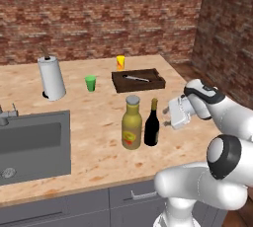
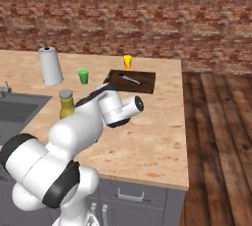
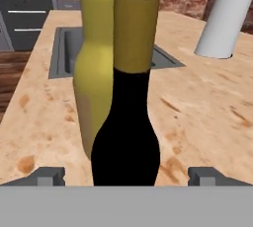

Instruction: Place the drinks on the dining counter in a tight cluster.

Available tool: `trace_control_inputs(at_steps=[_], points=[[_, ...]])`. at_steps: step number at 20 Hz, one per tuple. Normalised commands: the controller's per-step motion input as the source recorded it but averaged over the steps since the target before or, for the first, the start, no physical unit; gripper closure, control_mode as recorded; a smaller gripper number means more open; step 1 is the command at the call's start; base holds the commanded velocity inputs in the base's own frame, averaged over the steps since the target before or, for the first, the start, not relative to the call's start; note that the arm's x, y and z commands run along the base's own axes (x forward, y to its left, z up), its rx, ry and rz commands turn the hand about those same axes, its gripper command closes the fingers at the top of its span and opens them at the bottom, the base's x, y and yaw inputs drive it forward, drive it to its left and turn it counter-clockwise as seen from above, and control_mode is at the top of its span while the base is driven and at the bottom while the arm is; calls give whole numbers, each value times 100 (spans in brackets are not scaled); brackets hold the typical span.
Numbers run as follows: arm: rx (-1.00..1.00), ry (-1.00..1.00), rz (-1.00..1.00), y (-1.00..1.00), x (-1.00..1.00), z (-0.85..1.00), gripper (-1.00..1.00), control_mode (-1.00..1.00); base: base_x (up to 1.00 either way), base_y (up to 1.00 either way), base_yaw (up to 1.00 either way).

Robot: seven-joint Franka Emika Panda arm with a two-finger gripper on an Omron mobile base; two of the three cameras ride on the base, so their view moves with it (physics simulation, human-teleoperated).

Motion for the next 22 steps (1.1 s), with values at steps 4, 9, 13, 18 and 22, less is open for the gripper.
trace_control_inputs(at_steps=[4,9,13,18,22], points=[[-6,11,-26,-20,0,0,-100,-100,0,0,0],[-12,20,-39,-15,0,1,-100,-100,0,0,0],[-16,20,-45,-9,0,9,-100,-100,0,0,0],[-7,11,-43,-19,-13,8,-100,-100,0,0,0],[0,4,-35,-19,-43,25,-100,-100,0,0,0]])
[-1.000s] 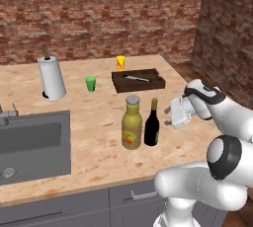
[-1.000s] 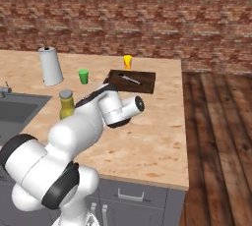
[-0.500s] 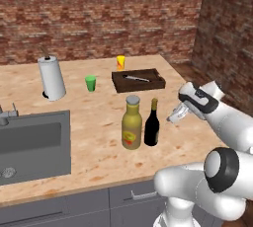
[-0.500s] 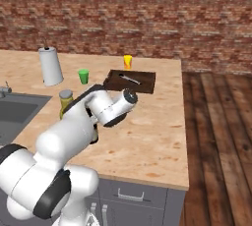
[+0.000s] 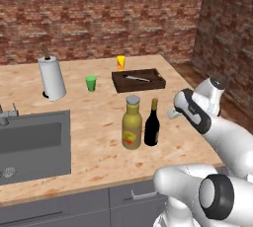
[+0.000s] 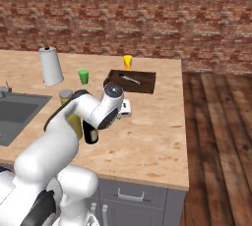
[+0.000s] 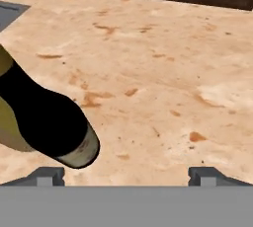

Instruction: Place the drinks on the dining counter in a tight cluster.

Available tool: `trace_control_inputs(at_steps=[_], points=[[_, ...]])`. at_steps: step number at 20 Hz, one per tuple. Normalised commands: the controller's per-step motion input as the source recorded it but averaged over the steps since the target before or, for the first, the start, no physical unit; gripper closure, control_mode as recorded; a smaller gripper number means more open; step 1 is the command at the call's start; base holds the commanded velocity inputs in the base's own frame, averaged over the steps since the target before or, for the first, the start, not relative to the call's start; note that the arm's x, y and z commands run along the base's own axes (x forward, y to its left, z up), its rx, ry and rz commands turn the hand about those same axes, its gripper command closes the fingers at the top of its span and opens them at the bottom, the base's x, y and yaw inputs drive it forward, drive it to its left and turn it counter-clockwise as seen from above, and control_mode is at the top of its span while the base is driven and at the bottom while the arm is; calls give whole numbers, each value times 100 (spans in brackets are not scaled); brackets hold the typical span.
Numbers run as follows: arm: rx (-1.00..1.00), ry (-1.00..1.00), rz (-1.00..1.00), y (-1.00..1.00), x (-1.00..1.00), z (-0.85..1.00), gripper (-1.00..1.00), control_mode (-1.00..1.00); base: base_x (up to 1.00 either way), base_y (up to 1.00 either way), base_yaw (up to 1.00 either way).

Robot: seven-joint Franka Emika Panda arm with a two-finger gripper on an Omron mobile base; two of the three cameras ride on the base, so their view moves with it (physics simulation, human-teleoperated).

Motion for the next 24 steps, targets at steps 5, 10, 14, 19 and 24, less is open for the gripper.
trace_control_inputs(at_steps=[5,10,14,19,24], points=[[0,0,-33,-4,-51,48,-100,-100,0,0,0],[-1,0,-19,28,-79,54,-100,-100,0,0,0],[-3,0,-10,38,-85,56,-100,-100,0,0,0],[0,0,0,18,-89,63,-100,-100,0,0,0],[-1,1,0,2,-70,64,-100,-100,0,0,0]])
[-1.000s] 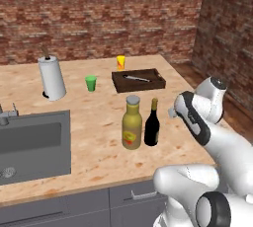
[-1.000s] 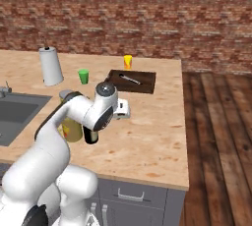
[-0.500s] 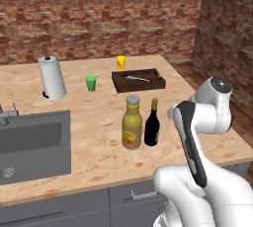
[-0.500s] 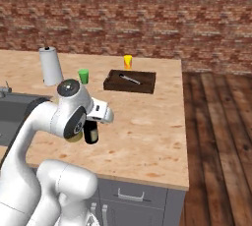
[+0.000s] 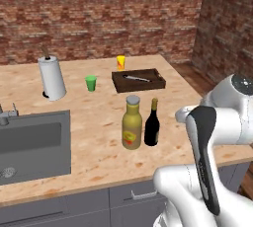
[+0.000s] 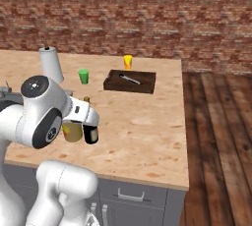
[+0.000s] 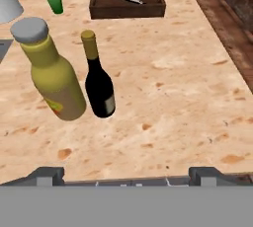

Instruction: Place the drinks on the dining counter in a tight cluster.

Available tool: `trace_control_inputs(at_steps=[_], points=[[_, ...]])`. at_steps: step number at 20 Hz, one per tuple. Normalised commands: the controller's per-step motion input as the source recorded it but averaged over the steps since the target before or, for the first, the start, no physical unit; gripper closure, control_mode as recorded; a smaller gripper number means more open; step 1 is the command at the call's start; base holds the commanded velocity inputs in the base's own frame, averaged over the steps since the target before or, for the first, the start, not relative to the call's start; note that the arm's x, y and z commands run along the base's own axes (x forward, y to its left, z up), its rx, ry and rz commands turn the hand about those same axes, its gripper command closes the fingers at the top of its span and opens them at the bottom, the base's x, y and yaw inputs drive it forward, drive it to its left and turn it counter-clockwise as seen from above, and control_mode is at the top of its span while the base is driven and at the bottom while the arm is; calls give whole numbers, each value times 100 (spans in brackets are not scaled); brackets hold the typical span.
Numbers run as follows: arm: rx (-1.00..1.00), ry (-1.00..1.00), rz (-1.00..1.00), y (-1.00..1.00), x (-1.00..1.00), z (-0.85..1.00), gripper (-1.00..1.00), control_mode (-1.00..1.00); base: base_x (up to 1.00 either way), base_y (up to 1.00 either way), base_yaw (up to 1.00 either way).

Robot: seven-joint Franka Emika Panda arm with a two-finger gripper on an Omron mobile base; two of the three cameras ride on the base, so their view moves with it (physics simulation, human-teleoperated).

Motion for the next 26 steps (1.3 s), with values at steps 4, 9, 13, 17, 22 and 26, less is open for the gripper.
trace_control_inputs(at_steps=[4,9,13,17,22,26], points=[[-3,3,3,12,-48,66,-100,-100,0,0,0],[0,-4,1,2,-45,12,-100,-100,0,0,0],[0,0,0,0,-5,0,-100,-100,0,0,0],[0,0,0,0,-3,0,-100,-100,0,0,0],[0,0,1,0,-14,0,-100,100,-38,0,8],[0,0,0,0,0,0,-100,100,-36,33,34]])
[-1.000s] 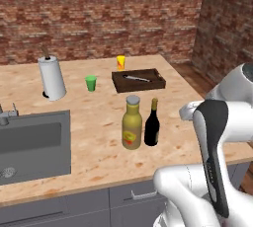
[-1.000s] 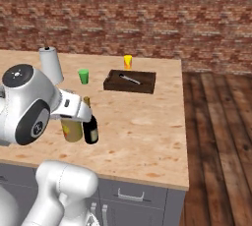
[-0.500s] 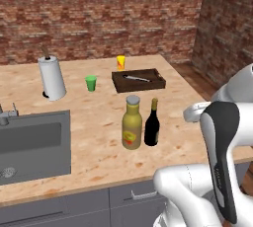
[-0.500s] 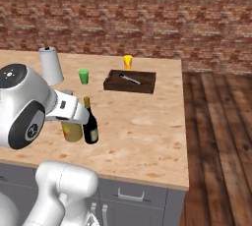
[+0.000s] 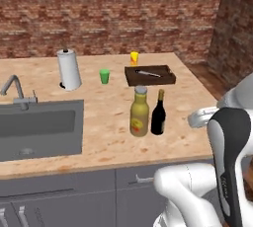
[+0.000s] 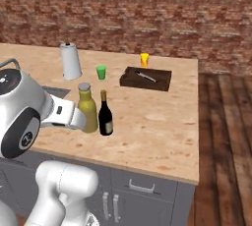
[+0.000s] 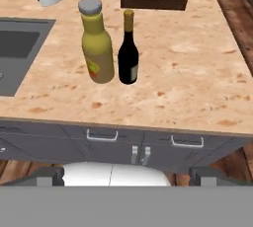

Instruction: Place the drinks on the dining counter in a tight cluster.

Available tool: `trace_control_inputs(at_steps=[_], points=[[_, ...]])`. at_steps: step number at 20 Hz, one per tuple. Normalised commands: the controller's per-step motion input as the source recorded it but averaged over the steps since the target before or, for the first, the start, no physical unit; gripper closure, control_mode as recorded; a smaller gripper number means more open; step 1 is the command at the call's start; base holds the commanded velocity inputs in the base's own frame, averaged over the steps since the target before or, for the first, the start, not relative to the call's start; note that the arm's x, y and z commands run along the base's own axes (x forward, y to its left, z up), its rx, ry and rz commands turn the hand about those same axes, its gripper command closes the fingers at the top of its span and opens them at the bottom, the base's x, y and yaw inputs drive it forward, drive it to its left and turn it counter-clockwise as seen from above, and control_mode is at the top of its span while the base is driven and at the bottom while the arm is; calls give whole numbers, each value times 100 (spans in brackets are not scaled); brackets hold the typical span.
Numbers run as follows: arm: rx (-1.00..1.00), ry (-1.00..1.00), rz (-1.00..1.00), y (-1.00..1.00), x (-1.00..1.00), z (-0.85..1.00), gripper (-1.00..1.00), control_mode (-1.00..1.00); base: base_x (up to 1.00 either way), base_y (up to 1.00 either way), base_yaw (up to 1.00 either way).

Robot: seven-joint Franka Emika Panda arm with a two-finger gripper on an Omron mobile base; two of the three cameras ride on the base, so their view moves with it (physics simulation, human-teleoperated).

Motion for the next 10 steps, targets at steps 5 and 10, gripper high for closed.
trace_control_inputs(at_steps=[5,10], points=[[0,0,0,0,0,0,-100,100,-3,64,49],[0,0,0,0,0,0,-100,100,13,71,61]])
